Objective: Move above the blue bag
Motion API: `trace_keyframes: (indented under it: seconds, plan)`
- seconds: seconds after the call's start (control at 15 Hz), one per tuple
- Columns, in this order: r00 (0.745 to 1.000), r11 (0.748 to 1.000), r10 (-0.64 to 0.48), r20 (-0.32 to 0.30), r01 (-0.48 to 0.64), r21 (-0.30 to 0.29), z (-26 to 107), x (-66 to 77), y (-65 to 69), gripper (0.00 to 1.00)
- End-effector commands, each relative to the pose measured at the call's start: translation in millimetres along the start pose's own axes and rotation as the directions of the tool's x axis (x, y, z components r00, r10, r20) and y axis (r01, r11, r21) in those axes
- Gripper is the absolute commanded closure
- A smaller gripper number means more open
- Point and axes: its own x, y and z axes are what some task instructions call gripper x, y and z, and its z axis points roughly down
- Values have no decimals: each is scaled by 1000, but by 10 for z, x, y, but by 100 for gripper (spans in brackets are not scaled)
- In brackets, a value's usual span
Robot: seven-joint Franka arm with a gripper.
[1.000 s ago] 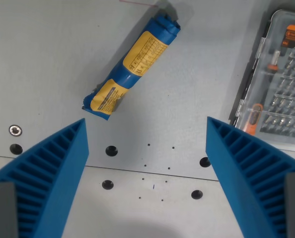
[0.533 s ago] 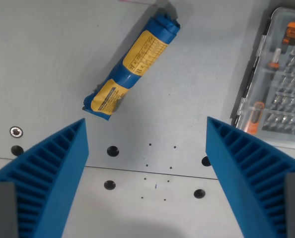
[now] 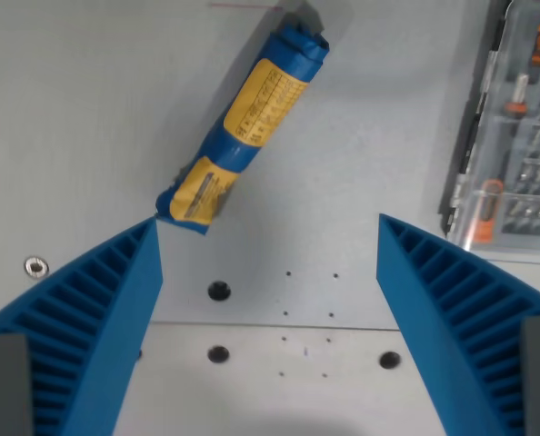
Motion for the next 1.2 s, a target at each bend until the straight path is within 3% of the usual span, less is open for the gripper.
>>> trace_keyframes:
  seconds: [0.07,1.2]
  plan:
    - [977,981,194,-87,-194,10,110,-37,-42,0]
    - [847,852,523,-92,-522,38,854,-24,-124,0]
